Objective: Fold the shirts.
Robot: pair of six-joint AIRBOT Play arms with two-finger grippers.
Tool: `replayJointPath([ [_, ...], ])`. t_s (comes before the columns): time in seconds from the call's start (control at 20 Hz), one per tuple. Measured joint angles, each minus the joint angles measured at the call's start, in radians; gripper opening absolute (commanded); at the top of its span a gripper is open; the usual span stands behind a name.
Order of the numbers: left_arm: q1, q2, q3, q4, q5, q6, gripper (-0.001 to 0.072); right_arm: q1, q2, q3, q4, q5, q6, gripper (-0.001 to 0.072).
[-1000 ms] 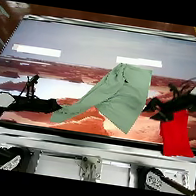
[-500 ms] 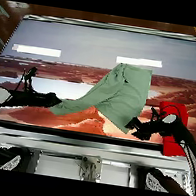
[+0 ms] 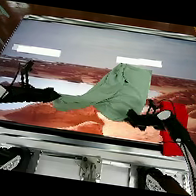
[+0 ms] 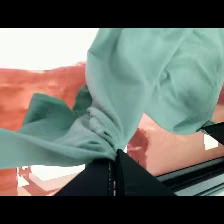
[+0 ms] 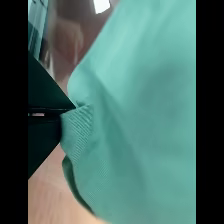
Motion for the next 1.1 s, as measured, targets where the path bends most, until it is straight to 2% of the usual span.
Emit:
replayJointPath([
  [0.2,0.078,0.002,0.160,0.001,0.011,0.024,0.0034,0.004,0.146,0.227,-0.032,0.036,-0.048,0.0057],
  [0.4,0.142,0.016,0.474,0.000,0.088,0.037,0.0033,0.005,0.290,0.579,-0.093,0.043,-0.060,0.0057],
  [0.65,0.165,0.102,0.843,0.032,0.425,0.042,0.0032,0.006,0.358,1.107,-0.272,-0.005,0.073,0.0057],
  [0.75,0.169,0.155,0.914,0.089,0.491,0.043,0.0032,0.006,0.367,1.252,-0.343,0.000,0.125,0.0057],
  [0.9,0.169,0.219,0.961,0.171,0.414,0.043,0.0033,0.006,0.369,1.361,-0.389,0.058,0.181,0.0057],
  [1.1,0.170,0.258,0.981,0.315,0.137,0.042,0.0032,0.006,0.353,1.407,-0.416,0.291,0.223,0.0057],
])
